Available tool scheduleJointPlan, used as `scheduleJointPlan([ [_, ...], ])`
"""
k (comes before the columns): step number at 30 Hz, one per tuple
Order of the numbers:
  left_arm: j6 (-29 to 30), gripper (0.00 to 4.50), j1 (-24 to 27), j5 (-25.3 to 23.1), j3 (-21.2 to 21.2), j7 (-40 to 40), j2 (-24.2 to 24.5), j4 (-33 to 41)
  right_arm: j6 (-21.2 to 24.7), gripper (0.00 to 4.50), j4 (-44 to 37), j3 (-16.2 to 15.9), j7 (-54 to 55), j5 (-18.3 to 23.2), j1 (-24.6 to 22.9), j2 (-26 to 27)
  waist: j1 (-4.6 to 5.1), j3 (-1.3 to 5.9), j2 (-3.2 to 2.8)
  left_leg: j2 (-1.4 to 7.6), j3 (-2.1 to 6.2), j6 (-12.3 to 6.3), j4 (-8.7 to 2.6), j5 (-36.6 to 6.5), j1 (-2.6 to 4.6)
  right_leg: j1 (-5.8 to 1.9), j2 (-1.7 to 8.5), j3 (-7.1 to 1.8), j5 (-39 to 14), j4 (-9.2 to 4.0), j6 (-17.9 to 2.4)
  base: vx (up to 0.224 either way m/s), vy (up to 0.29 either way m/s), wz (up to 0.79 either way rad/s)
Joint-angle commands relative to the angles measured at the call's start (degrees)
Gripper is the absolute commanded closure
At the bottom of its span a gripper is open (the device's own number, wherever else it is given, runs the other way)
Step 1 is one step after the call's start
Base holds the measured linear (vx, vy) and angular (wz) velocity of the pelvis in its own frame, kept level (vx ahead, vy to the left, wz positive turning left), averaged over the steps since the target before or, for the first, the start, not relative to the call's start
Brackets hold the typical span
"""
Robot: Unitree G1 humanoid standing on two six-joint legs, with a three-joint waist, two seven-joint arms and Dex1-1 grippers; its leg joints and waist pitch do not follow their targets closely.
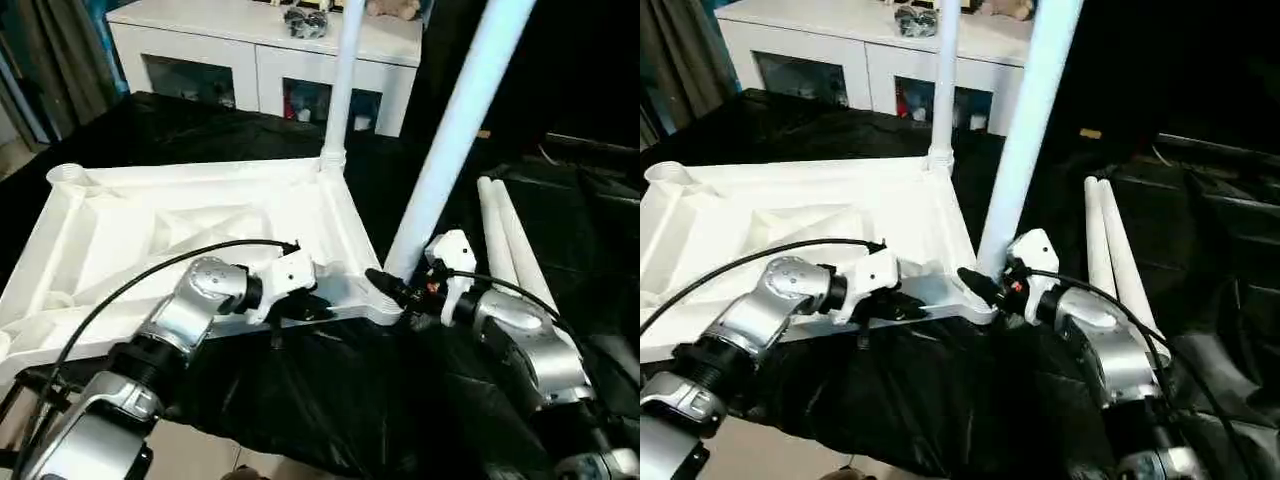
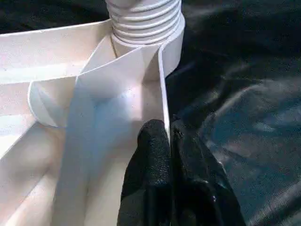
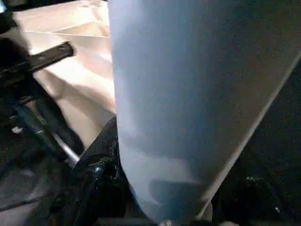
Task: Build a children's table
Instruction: Insert table leg to table base
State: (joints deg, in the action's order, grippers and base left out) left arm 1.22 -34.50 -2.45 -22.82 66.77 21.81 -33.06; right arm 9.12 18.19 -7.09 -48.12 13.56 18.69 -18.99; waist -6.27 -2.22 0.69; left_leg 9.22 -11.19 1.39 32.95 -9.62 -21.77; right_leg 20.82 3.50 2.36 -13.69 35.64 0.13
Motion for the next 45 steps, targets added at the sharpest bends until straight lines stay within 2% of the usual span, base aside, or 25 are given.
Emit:
scheduleJointPlan([
  [1,-1.09,4.50,-0.57,-2.37,-3.07,4.11,0.95,-1.39,2.60,2.59,4.83,-3.85,-3.29,-1.16,-2.58,-0.68,0.23,1.43,-1.42,4.75,2.72,2.13,-4.89,-21.74,1.76,-0.23,5.70,-3.15,-9.95,-5.56,-11.61,0.000,0.000,0.00],
  [3,-2.03,4.50,-1.27,-2.75,-3.85,6.22,1.75,-1.99,1.66,2.59,4.84,-4.70,-5.37,-1.53,-2.74,-1.72,0.40,1.07,-1.08,4.81,2.62,1.87,-5.03,-23.07,2.01,-0.37,5.78,-3.16,-11.68,-5.69,-12.21,0.000,0.000,0.00],
  [4,-2.27,4.50,-1.64,-2.90,-4.02,6.58,1.86,-2.28,1.64,2.59,4.90,-4.77,-5.90,-1.54,-2.57,-1.89,0.54,0.81,-0.54,4.74,2.52,1.56,-5.15,-23.25,1.98,-0.35,5.71,-3.14,-13.04,-5.88,-12.07,0.000,0.000,0.00],
  [5,-2.56,4.50,-1.94,-2.83,-4.06,7.20,2.03,-2.53,1.81,2.59,4.53,-4.89,-6.57,-1.30,-2.60,-2.01,0.46,0.85,-0.77,4.76,2.61,1.49,-5.19,-22.87,2.02,-0.49,5.92,-3.15,-13.94,-5.83,-12.03,0.000,0.000,0.00],
  [7,-3.55,4.50,-2.67,-2.33,-3.70,8.44,2.42,-3.51,1.83,2.59,3.24,-5.48,-8.50,-0.67,-2.99,-2.18,0.38,0.57,-1.04,4.97,2.61,1.38,-5.45,-22.64,2.28,-0.28,6.00,-3.30,-15.82,-6.27,-11.74,0.000,0.000,0.00],
  [10,-4.53,4.50,-3.20,-2.61,-3.77,8.77,2.95,-4.46,1.25,2.59,2.76,-6.11,-10.08,-0.56,-3.48,-2.20,0.28,0.65,-0.81,5.09,2.50,1.00,-5.51,-20.88,2.14,-0.50,5.95,-3.25,-12.17,-5.92,-12.43,0.000,0.000,0.00],
  [12,-4.58,4.50,-3.31,-2.20,-3.44,9.53,3.18,-4.53,0.57,2.59,2.41,-6.74,-11.02,-1.17,-4.00,-2.42,0.23,0.61,-0.88,5.06,2.35,0.22,-5.46,-19.14,1.97,-0.62,6.01,-3.20,-10.12,-5.80,-12.89,0.000,0.000,0.00],
  [17,-4.44,4.50,-4.09,-1.82,-2.25,8.61,2.87,-6.27,-0.24,2.59,3.67,-6.12,-10.54,-1.50,-3.59,-1.54,0.22,0.37,-0.45,5.17,2.25,-0.19,-5.54,-19.05,2.08,-0.53,6.23,-3.25,-12.81,-6.07,-12.84,0.000,0.000,0.00],
  [19,-4.19,4.50,-4.17,-1.76,-2.01,8.12,2.74,-6.46,-0.34,2.59,4.09,-5.76,-9.83,-1.56,-3.35,-1.20,0.26,0.04,-0.57,5.28,2.41,0.47,-5.78,-21.06,2.22,-0.25,6.32,-3.35,-16.58,-6.44,-12.37,0.000,0.000,0.00],
  [20,-2.10,4.50,-4.41,-1.70,-1.03,5.28,1.63,-6.65,-1.10,2.59,6.64,-3.30,-4.61,-2.04,-1.89,0.78,0.35,0.00,-0.38,5.27,2.48,0.98,-5.81,-22.58,2.37,-0.04,6.54,-3.47,-19.62,-6.66,-12.03,0.000,0.000,0.00],
  [21,-1.47,4.50,-4.43,-1.58,-0.75,4.62,1.31,-6.60,-1.31,2.59,7.26,-2.83,-3.29,-2.27,-1.55,1.16,0.46,-0.24,-0.45,5.30,2.69,2.03,-5.88,-24.93,2.68,0.44,6.75,-3.55,-23.92,-7.05,-11.46,0.000,0.000,0.00],
  [22,1.60,4.50,-4.49,-0.79,0.61,1.71,-0.31,-5.97,-2.32,2.59,10.08,-0.68,2.71,-3.13,-0.12,2.93,0.63,-0.29,-0.15,5.31,2.80,2.55,-5.98,-25.82,2.58,0.42,6.82,-3.54,-25.83,-7.08,-11.11,0.000,0.000,0.00],
  [23,2.89,4.50,-4.42,-0.47,1.10,0.60,-0.92,-5.28,-2.58,2.59,11.01,-0.09,5.03,-3.59,0.36,3.48,1.02,-0.33,-0.21,5.28,3.43,3.95,-6.26,-27.56,2.49,0.43,7.03,-3.36,-30.01,-7.31,-9.91,0.000,0.000,0.00],
  [24,2.89,4.50,-4.42,-0.47,1.10,0.60,-0.92,-5.28,-2.58,2.59,11.01,-0.09,5.03,-3.59,0.36,3.48,1.12,-0.40,-0.22,5.25,3.57,4.04,-6.27,-28.08,2.39,0.51,7.00,-3.34,-30.75,-7.34,-9.41,-0.057,0.009,-0.11],
  [25,5.71,4.50,-4.16,-0.25,1.54,-1.14,-1.88,-3.41,-2.25,2.59,12.46,0.87,9.22,-4.28,1.20,4.49,1.25,-0.45,-0.05,5.30,3.64,4.24,-6.44,-28.40,2.32,0.50,6.90,-3.32,-31.03,-7.38,-8.92,-0.059,0.022,-0.12],
  [26,8.64,4.50,-3.81,-0.40,1.82,-3.18,-2.96,-1.26,-1.90,2.59,13.80,1.65,13.14,-4.99,2.00,5.54,1.44,-0.54,-0.25,5.35,3.72,4.82,-6.62,-29.77,2.44,0.80,6.81,-3.34,-31.24,-7.33,-8.74,-0.059,0.022,-0.12],
  [27,10.76,4.50,-3.49,-0.27,2.19,-4.81,-4.05,0.45,-1.54,2.59,14.76,2.00,16.30,-5.78,2.61,6.31,1.71,-0.56,-0.18,5.24,3.76,5.07,-6.61,-30.69,2.45,0.91,6.77,-3.28,-31.09,-7.46,-8.79,0.000,0.000,0.00],
  [30,14.07,4.50,-2.74,-0.48,2.75,-8.22,-6.38,3.46,0.46,2.59,16.46,2.99,21.79,-6.15,3.82,8.35,2.17,-0.48,-0.45,5.19,3.84,5.69,-7.07,-29.87,1.91,0.52,6.42,-3.03,-26.09,-7.15,-9.17,-0.005,0.015,-0.06],
  [31,15.46,4.50,-2.21,-1.13,2.26,-9.67,-7.67,5.14,1.87,2.59,17.59,3.54,24.46,-5.96,4.66,9.66,2.16,-0.42,-0.42,5.25,3.78,5.80,-7.13,-29.53,1.97,0.51,6.36,-3.09,-24.84,-7.12,-9.27,0.000,0.000,0.00],
  [33,16.77,4.50,-1.73,-1.87,1.56,-10.71,-8.73,6.45,2.47,2.59,18.47,3.42,26.12,-6.42,5.31,10.51,2.26,-0.33,-0.49,5.08,3.32,5.39,-6.84,-28.56,2.36,0.74,6.24,-3.27,-21.35,-7.22,-9.90,0.000,0.000,0.00],
  [35,18.59,4.50,-1.04,-3.37,0.28,-12.69,-10.34,7.83,1.36,2.59,19.68,3.01,28.31,-7.59,6.23,11.96,2.37,-0.29,-0.22,5.04,3.06,4.96,-6.76,-27.43,2.41,0.77,6.18,-3.38,-19.89,-7.29,-10.01,0.000,0.000,0.00],
  [37,19.16,4.50,-0.71,-4.54,-0.41,-14.49,-11.19,7.61,1.06,2.59,19.80,3.53,30.04,-7.30,6.82,13.70,2.32,-0.26,-0.32,5.07,2.92,4.54,-6.58,-26.44,2.59,0.83,6.31,-3.52,-19.16,-7.42,-10.15,0.000,0.000,0.00],
  [39,19.71,4.50,-0.45,-4.76,-0.63,-15.46,-11.31,7.56,0.95,2.59,19.71,3.97,31.04,-6.56,7.30,15.20,2.35,-0.12,-0.32,5.04,2.85,4.49,-6.62,-25.98,2.56,0.70,6.02,-3.48,-17.49,-7.27,-10.08,0.000,0.000,0.00],
  [43,20.42,4.50,-0.13,-4.86,-0.67,-15.88,-10.78,8.56,0.33,2.59,20.00,4.23,32.69,-6.58,7.94,16.30,2.40,-0.01,-0.15,4.95,2.72,4.19,-6.55,-25.51,2.48,0.59,6.00,-3.46,-16.99,-7.21,-10.07,0.000,0.000,0.00],
  [45,20.56,4.50,0.18,-5.08,-0.69,-15.88,-10.34,9.38,-0.17,2.59,20.35,4.55,33.15,-6.27,8.39,16.90,2.57,-0.15,-0.21,4.91,2.87,4.31,-6.62,-27.05,2.47,0.78,6.11,-3.43,-20.64,-7.57,-9.31,0.000,0.000,0.00],
])
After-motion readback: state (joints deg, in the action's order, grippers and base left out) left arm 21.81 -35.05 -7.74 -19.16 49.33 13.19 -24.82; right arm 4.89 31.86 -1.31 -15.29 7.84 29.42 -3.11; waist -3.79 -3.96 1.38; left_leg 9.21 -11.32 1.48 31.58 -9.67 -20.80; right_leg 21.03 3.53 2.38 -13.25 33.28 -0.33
